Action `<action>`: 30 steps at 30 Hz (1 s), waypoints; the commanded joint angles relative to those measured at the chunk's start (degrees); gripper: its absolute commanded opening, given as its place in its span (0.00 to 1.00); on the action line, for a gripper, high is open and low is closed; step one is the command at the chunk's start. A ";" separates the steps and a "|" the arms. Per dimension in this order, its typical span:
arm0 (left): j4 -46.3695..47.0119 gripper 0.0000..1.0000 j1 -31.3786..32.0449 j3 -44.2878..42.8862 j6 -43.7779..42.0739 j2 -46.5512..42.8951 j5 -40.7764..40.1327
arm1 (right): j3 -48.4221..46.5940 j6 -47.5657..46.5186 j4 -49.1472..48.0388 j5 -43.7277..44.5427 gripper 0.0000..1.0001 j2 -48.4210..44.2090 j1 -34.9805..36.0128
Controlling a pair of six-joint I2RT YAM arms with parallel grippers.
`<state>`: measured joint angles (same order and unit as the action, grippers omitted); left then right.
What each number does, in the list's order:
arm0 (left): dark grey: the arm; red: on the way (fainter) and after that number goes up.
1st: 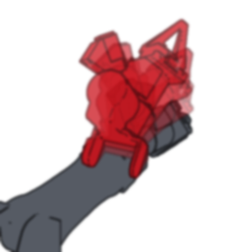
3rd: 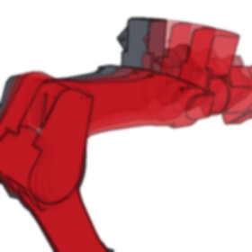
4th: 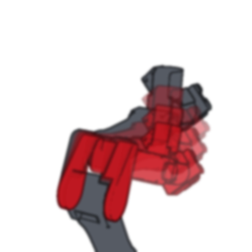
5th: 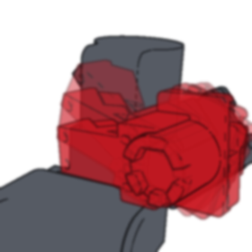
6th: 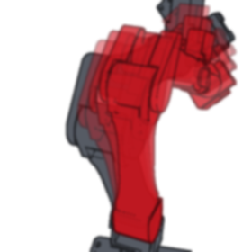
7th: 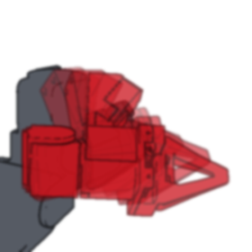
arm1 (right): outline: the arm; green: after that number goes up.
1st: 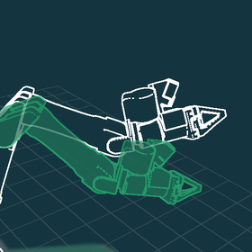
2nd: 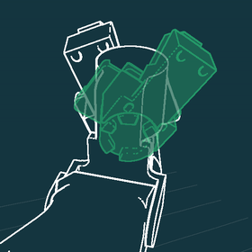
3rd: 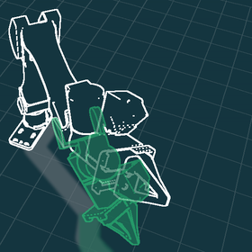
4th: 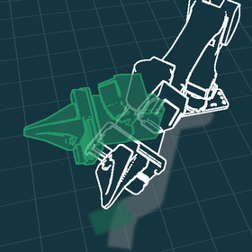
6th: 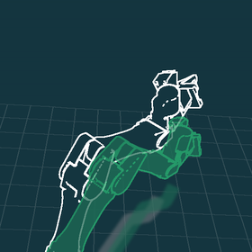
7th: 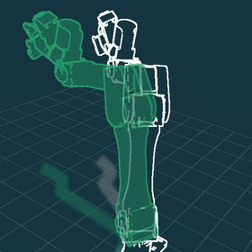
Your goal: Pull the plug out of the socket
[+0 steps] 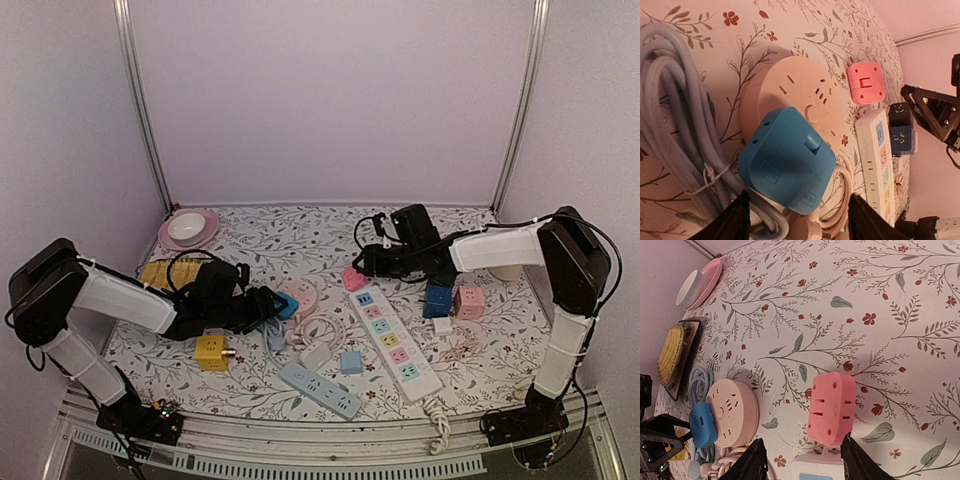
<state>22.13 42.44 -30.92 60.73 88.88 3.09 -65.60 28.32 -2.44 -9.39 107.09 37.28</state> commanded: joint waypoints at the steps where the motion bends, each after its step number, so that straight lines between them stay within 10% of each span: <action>1: 4.13 0.67 -0.52 0.42 2.64 1.31 1.32 | -2.65 -1.58 2.25 2.29 0.52 -1.44 3.01; 30: 17.06 0.39 -6.09 -1.78 7.87 10.87 7.97 | -17.37 -3.38 4.27 -4.97 0.53 14.50 9.72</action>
<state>36.32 37.60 -32.14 68.12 99.13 10.24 -80.01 25.80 1.15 -12.82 118.67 46.50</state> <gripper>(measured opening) 0.413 0.529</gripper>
